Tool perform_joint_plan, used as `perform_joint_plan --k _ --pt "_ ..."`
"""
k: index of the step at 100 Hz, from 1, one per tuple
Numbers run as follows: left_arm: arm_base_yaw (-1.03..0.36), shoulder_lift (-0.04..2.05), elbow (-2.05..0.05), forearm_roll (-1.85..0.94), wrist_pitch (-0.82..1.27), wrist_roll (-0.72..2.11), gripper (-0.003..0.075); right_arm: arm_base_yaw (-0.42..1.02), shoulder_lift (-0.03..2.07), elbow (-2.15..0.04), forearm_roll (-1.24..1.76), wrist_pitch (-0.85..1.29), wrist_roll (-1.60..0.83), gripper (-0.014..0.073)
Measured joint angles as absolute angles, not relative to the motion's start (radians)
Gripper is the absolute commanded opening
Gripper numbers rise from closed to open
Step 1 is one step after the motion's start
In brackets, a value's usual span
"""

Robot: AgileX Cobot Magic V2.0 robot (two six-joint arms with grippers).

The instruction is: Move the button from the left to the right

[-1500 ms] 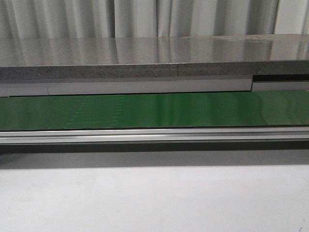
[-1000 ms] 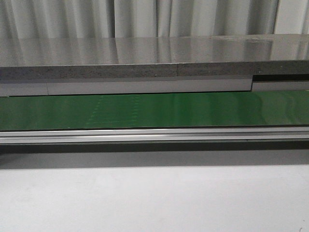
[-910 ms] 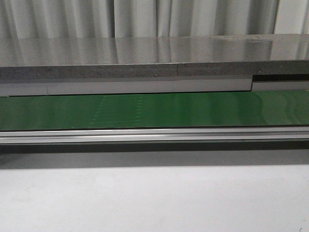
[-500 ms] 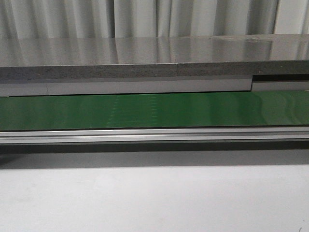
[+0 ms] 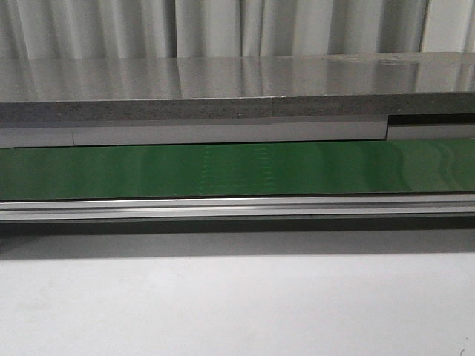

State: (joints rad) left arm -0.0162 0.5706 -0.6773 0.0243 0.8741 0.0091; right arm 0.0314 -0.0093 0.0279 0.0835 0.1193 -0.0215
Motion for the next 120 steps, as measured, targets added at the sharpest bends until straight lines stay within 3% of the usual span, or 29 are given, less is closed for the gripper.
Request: perform_joint_plan --k 37,45,54,71,78,120 --pt "-0.016 0.629 -0.677 0.023 0.895 0.009 -0.0015 0.031 -0.009 0.028 0.084 0.119 -0.022 -0.0067" --pt "-0.016 0.631 -0.677 0.021 0.899 0.009 0.0029 0.031 -0.009 0.028 0.084 0.119 -0.022 -0.0067" --pt "-0.016 0.631 -0.677 0.021 0.906 0.009 0.0168 0.031 -0.009 0.028 0.084 0.119 -0.022 -0.0067" --pt "-0.016 0.631 -0.677 0.019 0.915 0.009 0.0571 0.031 -0.009 0.028 0.084 0.119 -0.022 -0.0067" --pt "-0.016 0.631 -0.677 0.019 0.915 0.009 0.0654 0.031 -0.009 0.028 0.084 0.119 -0.022 -0.0067" --pt "-0.016 0.643 -0.697 0.000 0.918 0.009 0.0651 0.031 -0.009 0.028 0.084 0.119 -0.022 -0.0067"
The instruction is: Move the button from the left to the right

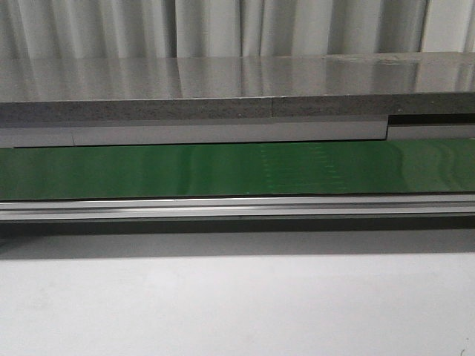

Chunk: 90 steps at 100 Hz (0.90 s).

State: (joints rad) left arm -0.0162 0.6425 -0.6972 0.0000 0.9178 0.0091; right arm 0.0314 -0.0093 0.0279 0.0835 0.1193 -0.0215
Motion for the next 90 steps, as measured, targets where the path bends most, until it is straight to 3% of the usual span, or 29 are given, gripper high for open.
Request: perform_joint_plan --k 48,90 --pt "-0.002 0.997 -0.967 0.103 0.931 0.009 0.0651 0.031 -0.009 0.028 0.084 0.119 -0.022 -0.0067" --pt "0.270 1.363 -1.118 0.103 0.884 0.025 0.0651 0.031 -0.009 0.028 0.084 0.119 -0.022 -0.0067"
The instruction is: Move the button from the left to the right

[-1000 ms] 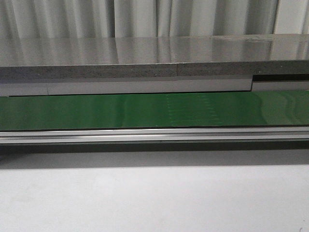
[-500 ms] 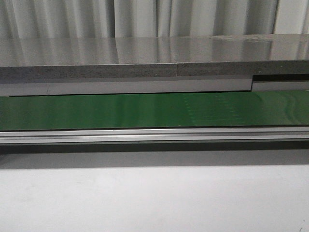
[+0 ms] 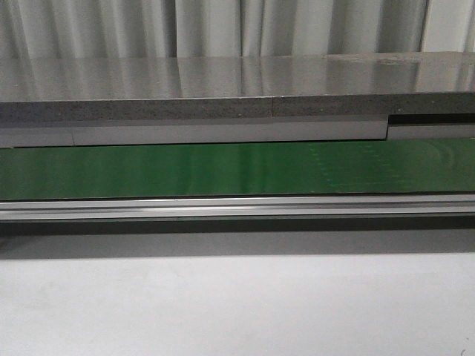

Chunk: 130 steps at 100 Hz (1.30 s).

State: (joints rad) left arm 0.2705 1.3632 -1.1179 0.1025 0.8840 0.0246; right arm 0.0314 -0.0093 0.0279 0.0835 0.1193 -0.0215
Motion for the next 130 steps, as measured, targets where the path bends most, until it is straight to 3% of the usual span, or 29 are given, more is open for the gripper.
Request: perform_joint_plan --k 44,130 --pt "0.366 1.660 -1.132 0.063 0.762 0.033 0.0651 0.031 -0.009 0.028 0.084 0.119 -0.022 -0.0067" --pt "0.366 1.871 -1.257 0.044 0.744 0.057 0.0651 0.031 -0.009 0.028 0.084 0.119 -0.022 -0.0067"
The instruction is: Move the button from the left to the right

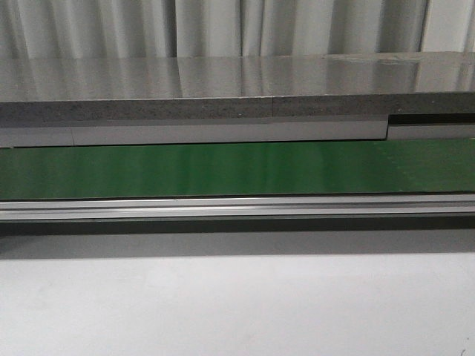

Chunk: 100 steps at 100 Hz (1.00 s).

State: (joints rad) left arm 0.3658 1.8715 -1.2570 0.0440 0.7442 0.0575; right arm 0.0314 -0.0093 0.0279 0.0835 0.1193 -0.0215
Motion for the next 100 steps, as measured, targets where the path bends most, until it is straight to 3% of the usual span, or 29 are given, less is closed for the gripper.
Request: perform_joint_plan --k 38,52,67,80,84,100 --pt "0.367 1.956 -1.261 0.036 0.734 0.061 0.0620 0.031 -0.009 0.028 0.084 0.119 -0.022 -0.0067" --pt "0.367 1.968 -1.263 0.032 0.727 0.061 0.0487 0.031 -0.009 0.028 0.084 0.119 -0.022 -0.0067" --pt "0.367 1.977 -1.263 0.030 0.727 0.061 0.0206 0.031 -0.009 0.028 0.084 0.119 -0.022 -0.0067" --pt "0.367 1.980 -1.273 0.028 0.737 0.061 0.0018 0.031 -0.009 0.028 0.084 0.119 -0.022 -0.0067" --pt "0.367 1.981 -1.284 0.028 0.747 0.061 -0.0020 0.031 -0.009 0.028 0.084 0.119 -0.022 -0.0067" --pt "0.367 1.976 -1.352 0.013 0.805 0.061 -0.0019 0.031 -0.009 0.028 0.084 0.119 -0.022 -0.0067"
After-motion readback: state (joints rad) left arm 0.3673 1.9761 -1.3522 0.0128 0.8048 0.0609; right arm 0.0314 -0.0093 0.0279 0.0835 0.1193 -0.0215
